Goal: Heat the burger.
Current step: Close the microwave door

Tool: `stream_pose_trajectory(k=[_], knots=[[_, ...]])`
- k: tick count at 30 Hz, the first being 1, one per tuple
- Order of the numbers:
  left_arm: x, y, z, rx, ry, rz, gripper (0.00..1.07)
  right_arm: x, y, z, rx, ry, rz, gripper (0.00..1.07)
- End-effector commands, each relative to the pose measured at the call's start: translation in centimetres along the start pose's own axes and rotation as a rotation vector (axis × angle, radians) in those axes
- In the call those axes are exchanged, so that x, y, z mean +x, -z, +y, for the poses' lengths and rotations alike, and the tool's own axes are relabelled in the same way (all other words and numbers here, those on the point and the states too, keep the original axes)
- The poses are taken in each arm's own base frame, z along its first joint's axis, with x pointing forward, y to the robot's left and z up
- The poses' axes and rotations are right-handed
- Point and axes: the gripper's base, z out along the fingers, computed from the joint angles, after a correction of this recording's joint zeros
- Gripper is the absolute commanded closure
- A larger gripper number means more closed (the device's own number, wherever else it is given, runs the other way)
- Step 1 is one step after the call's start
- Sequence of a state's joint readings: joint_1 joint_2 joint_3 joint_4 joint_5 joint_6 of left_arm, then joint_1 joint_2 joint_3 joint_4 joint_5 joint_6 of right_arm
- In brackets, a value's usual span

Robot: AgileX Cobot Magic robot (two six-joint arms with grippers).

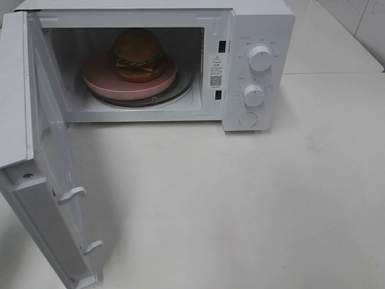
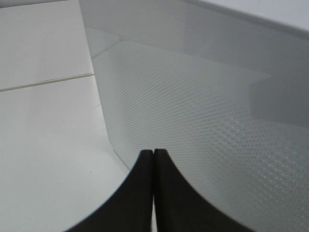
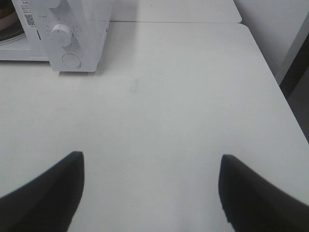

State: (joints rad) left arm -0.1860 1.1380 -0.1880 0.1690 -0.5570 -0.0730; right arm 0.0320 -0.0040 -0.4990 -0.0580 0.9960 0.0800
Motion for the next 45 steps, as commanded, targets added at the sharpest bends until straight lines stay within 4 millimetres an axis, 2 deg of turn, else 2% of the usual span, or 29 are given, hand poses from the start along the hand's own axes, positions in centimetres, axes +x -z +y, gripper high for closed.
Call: stream_pose_trajectory(k=[1, 13, 23, 33, 45], knots=[[0.1, -1.0, -0.7, 0.047, -0.001, -0.015, 1.07, 0.2, 0.3, 0.0, 0.001, -0.010, -0.028, 0.33], [-0.2, -3.8, -4.0, 0.181, -0.015, -0.012, 1.07, 0.2, 0.3, 0.0, 0.001, -0.010, -0.028, 0.33], [-1.7, -6.4, -7.4, 0.222, -0.012, -0.043, 1.07, 0.2, 0.3, 0.0, 0.001, -0.010, -0.028, 0.33], [-2.5, -8.3, -9.9, 0.244, -0.006, -0.052, 1.07, 0.2, 0.3, 0.0, 0.001, -0.010, -0.028, 0.33], [-4.8, -11.4, -14.3, 0.328, -0.006, -0.093, 1.07, 0.2, 0.3, 0.0, 0.001, -0.010, -0.028, 0.33]])
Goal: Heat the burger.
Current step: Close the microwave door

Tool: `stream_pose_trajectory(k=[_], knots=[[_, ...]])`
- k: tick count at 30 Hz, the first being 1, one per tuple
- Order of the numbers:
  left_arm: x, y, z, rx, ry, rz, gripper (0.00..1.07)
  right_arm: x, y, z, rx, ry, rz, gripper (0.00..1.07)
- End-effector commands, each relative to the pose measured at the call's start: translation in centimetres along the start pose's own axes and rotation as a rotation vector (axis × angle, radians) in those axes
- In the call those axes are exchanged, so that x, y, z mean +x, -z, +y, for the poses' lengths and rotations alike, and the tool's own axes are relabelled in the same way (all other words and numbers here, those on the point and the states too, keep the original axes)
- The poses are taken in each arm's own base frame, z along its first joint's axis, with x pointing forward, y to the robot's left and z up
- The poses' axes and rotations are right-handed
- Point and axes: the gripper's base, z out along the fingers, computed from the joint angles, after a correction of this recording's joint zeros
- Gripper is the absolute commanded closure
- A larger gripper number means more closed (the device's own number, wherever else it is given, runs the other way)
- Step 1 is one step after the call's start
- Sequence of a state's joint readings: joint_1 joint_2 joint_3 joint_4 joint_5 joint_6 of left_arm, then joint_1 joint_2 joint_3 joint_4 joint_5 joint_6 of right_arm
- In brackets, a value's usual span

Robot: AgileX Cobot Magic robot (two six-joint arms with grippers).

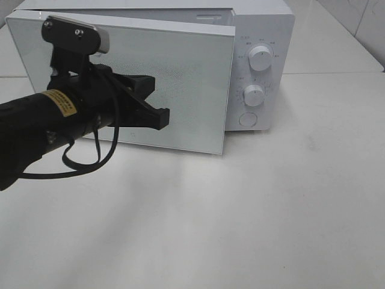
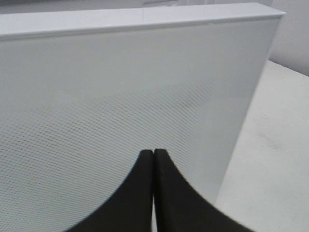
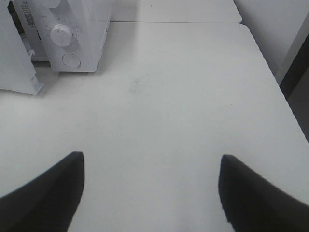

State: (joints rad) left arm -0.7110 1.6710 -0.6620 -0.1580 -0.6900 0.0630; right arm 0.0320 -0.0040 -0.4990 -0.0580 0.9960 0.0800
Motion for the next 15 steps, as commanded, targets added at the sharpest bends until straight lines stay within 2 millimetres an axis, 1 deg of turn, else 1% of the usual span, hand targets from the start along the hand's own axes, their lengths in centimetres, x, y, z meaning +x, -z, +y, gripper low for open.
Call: stream_pose_trajectory(k=[1, 3, 4, 6, 7, 9, 10, 12, 15], knots=[[-0.6, -0.7, -0.7, 0.012, 0.004, -0.020, 1.07, 0.2, 0.3, 0.0, 0.001, -0.010, -0.028, 0.33], [-1.0, -1.6, -1.4, 0.025, 0.012, -0.030, 1.07, 0.2, 0.3, 0.0, 0.001, -0.010, -0.028, 0.33], [-1.0, -1.6, -1.4, 0.025, 0.012, -0.030, 1.07, 0.2, 0.3, 0.0, 0.001, -0.010, -0.028, 0.33], [-1.5, -2.8, -2.2, 0.032, 0.026, -0.034, 1.07, 0.2, 0.3, 0.0, 0.001, -0.010, -0.028, 0.33], [-1.5, -2.8, -2.2, 0.032, 0.026, -0.034, 1.07, 0.2, 0.3, 0.0, 0.001, -0.010, -0.028, 0.33], [-1.9, -3.7, -2.7, 0.038, 0.012, -0.040, 1.07, 0.2, 0.3, 0.0, 0.001, -0.010, -0.028, 0.33], [-1.9, -3.7, -2.7, 0.038, 0.012, -0.040, 1.07, 0.2, 0.3, 0.0, 0.001, -0.010, -0.028, 0.33], [-2.0, -4.6, -2.9, 0.040, 0.002, -0.038, 1.07, 0.2, 0.3, 0.0, 0.001, -0.010, -0.028, 0.33], [-2.1, -4.9, -3.0, 0.041, 0.002, -0.044, 1.07, 0.2, 0.3, 0.0, 0.001, -0.010, -0.028, 0.33]])
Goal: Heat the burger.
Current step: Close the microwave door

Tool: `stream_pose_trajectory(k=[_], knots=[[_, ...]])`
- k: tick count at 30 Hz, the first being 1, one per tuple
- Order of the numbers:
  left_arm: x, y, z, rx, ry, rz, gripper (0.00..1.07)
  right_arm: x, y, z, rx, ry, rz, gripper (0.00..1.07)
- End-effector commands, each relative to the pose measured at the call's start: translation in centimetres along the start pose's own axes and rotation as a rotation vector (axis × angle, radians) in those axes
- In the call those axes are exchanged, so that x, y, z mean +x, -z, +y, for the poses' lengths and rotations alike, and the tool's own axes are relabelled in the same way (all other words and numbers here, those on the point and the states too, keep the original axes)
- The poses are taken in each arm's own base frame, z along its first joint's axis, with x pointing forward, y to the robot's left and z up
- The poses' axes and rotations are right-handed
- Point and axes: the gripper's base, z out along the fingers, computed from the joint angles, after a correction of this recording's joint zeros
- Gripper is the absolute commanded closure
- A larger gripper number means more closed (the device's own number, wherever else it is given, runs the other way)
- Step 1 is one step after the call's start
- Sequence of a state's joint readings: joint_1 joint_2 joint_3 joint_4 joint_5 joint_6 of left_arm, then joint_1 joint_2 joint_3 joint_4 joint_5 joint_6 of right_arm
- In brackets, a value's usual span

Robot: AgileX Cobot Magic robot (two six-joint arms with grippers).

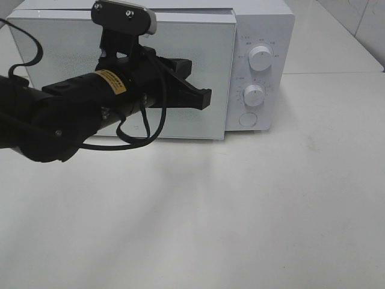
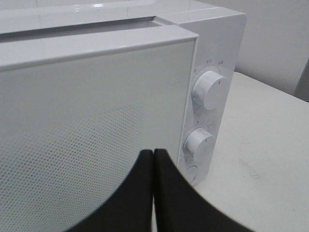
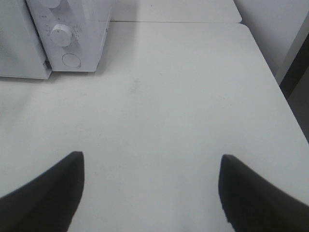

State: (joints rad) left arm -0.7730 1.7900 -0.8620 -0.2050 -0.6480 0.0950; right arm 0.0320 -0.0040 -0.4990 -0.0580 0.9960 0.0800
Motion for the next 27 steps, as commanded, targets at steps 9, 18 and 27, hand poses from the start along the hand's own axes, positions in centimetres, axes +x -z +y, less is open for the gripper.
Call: stream_pose_trajectory(k=[9, 18, 27], knots=[[-1.5, -3.5, -0.8, 0.008, 0.006, -0.023, 1.07, 0.2, 0.3, 0.0, 0.001, -0.010, -0.028, 0.33], [-2.1, -5.3, -0.8, -0.013, -0.011, -0.050, 1.07, 0.2, 0.3, 0.0, 0.001, -0.010, -0.028, 0.33], [-2.6, -7.2, -0.4, -0.077, -0.029, -0.071, 1.07, 0.2, 0.3, 0.0, 0.001, -0.010, -0.028, 0.33]])
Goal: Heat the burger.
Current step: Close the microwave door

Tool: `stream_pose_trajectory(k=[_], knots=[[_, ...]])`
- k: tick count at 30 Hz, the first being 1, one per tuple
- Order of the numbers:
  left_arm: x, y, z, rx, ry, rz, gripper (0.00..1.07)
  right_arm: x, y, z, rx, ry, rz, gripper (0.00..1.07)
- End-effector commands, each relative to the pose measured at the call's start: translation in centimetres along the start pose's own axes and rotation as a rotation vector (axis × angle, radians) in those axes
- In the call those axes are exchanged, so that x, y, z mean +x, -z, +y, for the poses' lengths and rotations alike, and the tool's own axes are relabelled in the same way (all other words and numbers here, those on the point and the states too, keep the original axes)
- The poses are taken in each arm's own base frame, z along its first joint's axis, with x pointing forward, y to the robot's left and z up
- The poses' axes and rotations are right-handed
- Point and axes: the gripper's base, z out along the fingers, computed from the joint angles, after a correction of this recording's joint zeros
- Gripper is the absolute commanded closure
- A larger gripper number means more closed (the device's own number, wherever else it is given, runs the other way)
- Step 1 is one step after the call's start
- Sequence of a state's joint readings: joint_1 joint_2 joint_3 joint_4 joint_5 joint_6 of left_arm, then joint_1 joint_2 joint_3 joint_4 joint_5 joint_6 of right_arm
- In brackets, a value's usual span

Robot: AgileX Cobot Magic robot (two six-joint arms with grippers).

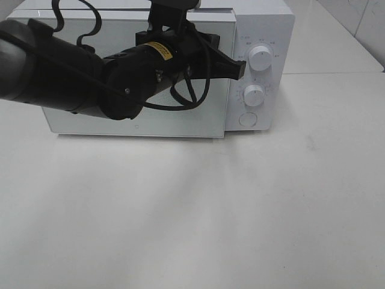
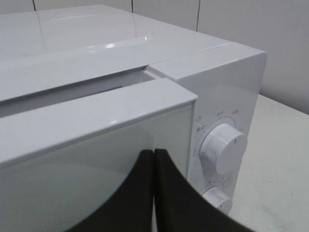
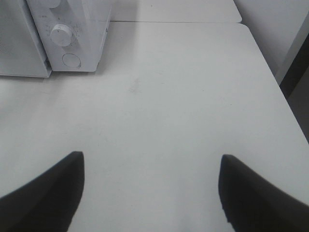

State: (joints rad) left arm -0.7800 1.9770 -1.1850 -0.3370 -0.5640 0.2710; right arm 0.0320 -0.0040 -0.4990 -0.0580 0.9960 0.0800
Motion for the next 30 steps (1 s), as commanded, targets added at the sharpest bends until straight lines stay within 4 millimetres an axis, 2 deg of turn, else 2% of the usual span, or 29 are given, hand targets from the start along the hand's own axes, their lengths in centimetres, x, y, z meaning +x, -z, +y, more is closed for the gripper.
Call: stream_pose_trajectory(k=[1, 7, 10, 18, 22, 30], knots=[[-0.6, -0.6, 0.4, -0.032, 0.019, -0.031, 1.07, 0.2, 0.3, 0.0, 0.001, -0.010, -0.028, 0.33], [-0.5, -1.9, 0.1, -0.032, 0.020, -0.046, 1.07, 0.2, 0.3, 0.0, 0.001, -0.010, -0.028, 0.33], [-0.1, -2.8, 1.3, -0.056, 0.036, -0.028, 1.07, 0.2, 0.3, 0.0, 0.001, -0.010, -0.028, 0.33], [-0.1, -3.0, 3.2, -0.096, 0.038, -0.032, 1.07, 0.2, 0.3, 0.0, 0.001, -0.010, -0.028, 0.33], [-0.3, -2.9, 3.1, -0.090, 0.035, -0.035, 1.07, 0.2, 0.3, 0.0, 0.001, -0.010, -0.028, 0.33], [-2.9, -1.4, 0.8, -0.011, 0.027, -0.026, 1.07, 0.2, 0.3, 0.0, 0.001, -0.010, -0.028, 0.33]])
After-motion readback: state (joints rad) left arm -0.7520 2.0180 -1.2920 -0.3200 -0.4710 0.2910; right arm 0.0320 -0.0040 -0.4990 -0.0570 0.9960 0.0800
